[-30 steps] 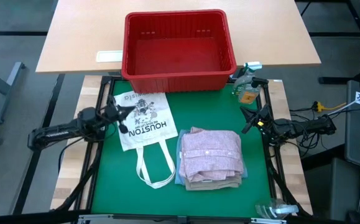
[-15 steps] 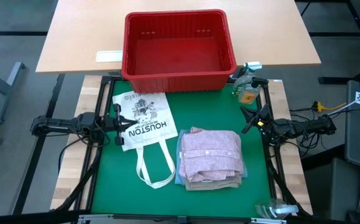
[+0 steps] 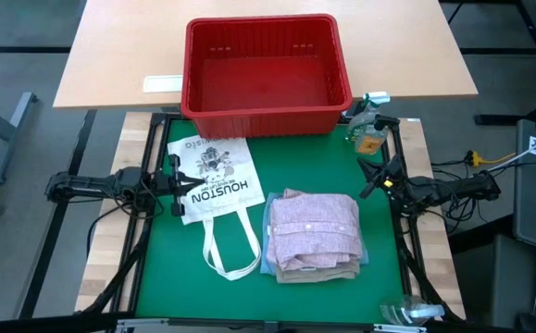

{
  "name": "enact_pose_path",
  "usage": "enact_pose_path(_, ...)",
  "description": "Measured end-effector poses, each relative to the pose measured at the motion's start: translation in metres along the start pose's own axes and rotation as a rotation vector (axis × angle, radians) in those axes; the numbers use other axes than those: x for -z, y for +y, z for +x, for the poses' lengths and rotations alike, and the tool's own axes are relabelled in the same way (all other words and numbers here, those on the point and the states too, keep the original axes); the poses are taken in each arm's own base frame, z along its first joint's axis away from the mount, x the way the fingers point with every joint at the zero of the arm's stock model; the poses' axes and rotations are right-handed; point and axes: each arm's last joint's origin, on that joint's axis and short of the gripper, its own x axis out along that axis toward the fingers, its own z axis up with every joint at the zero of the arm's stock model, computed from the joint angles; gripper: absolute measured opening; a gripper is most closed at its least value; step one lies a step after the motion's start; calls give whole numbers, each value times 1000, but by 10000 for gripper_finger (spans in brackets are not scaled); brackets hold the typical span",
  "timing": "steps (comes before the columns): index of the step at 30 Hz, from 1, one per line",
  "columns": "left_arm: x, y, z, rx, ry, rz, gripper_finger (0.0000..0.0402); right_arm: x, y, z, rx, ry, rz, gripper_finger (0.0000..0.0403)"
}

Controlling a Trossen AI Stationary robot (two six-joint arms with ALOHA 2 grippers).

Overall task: Fold laundry
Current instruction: Return to Home Position

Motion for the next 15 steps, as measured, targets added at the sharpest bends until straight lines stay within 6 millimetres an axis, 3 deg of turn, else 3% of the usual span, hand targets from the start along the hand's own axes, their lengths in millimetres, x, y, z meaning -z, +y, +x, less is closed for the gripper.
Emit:
enact_pose_path(3, 0, 0, 0, 0, 0, 0, 0, 3, 2, 2, -7, -55, 80, 5)
enact_pose_path(15, 0, 0, 0, 1, 3, 1, 0, 3, 2, 2, -15, -57, 87, 5)
